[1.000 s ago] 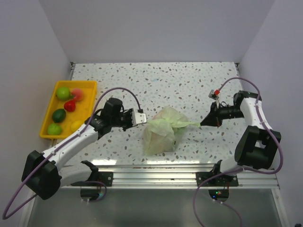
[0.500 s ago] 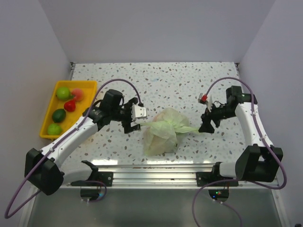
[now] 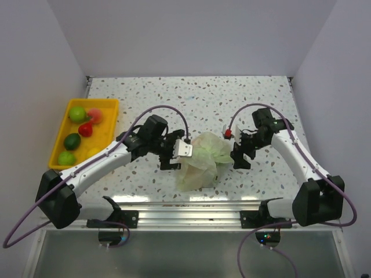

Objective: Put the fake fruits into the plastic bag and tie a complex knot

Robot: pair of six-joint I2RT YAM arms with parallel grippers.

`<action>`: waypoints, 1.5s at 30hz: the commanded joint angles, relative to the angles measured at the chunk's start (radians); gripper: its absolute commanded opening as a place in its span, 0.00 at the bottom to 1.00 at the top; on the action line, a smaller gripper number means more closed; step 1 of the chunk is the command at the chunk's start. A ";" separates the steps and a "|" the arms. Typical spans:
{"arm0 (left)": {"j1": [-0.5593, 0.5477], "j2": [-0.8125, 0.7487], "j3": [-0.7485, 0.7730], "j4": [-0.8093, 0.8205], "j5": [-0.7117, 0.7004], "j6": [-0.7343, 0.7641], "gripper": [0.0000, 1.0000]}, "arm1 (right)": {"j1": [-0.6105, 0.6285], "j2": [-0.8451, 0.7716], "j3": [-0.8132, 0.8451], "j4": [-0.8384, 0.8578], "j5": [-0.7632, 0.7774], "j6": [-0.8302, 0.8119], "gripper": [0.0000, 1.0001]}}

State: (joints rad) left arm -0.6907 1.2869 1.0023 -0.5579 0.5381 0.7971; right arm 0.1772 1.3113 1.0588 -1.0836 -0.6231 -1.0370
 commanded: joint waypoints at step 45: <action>-0.053 -0.038 -0.129 0.175 0.066 0.018 0.00 | 0.084 0.060 0.072 0.510 0.286 0.793 0.00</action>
State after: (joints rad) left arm -0.7368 1.2621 0.8581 -0.3046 0.5556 0.6273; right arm 0.2619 1.3628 1.0672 -0.6247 -0.3576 -0.2981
